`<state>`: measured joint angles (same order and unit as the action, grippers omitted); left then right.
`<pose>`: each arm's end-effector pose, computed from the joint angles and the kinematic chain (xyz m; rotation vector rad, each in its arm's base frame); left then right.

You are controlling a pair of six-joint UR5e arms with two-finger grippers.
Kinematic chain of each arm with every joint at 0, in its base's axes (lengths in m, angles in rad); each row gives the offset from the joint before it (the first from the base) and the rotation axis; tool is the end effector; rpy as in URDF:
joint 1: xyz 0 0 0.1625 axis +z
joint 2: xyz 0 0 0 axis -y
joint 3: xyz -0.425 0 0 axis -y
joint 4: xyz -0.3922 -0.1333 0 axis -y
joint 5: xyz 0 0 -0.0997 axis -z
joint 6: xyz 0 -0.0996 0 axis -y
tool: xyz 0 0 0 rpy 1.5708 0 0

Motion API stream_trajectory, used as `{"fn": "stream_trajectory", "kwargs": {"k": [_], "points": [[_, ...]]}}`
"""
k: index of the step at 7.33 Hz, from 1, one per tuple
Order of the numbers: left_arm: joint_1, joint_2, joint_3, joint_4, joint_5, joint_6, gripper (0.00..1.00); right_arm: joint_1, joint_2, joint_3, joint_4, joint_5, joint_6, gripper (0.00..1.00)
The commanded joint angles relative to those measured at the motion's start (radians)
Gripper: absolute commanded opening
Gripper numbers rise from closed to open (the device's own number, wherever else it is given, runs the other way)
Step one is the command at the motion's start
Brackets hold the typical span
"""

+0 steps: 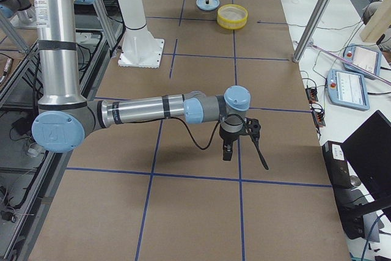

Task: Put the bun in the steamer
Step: 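Close the left gripper on the pale bun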

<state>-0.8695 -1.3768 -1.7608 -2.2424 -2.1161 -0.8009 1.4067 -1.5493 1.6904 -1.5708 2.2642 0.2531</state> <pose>0.2223 -0.3898 0.5862 0.1174 0.8267 0.0882 -0.0141 -0.5115 0.5941 -0.0109 -0.7052 0.0364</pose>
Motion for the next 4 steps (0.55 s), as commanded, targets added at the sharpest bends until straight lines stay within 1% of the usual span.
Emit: {"fn": "stream_trajectory", "kwargs": {"k": [1,2,3,4], "points": [[-0.009,0.031,-0.049,0.003,-0.037,0.003,0.29,0.0,0.0,0.0,0.0,0.0,0.0,1.0],[-0.046,0.028,-0.06,0.004,-0.071,0.003,0.29,0.0,0.0,0.0,0.0,0.0,0.0,1.0],[-0.078,0.027,-0.081,0.007,-0.082,0.005,0.29,0.0,0.0,0.0,0.0,0.0,0.0,1.0],[-0.089,0.024,-0.092,0.014,-0.122,0.005,0.29,0.0,0.0,0.0,0.0,0.0,0.0,1.0]]}}
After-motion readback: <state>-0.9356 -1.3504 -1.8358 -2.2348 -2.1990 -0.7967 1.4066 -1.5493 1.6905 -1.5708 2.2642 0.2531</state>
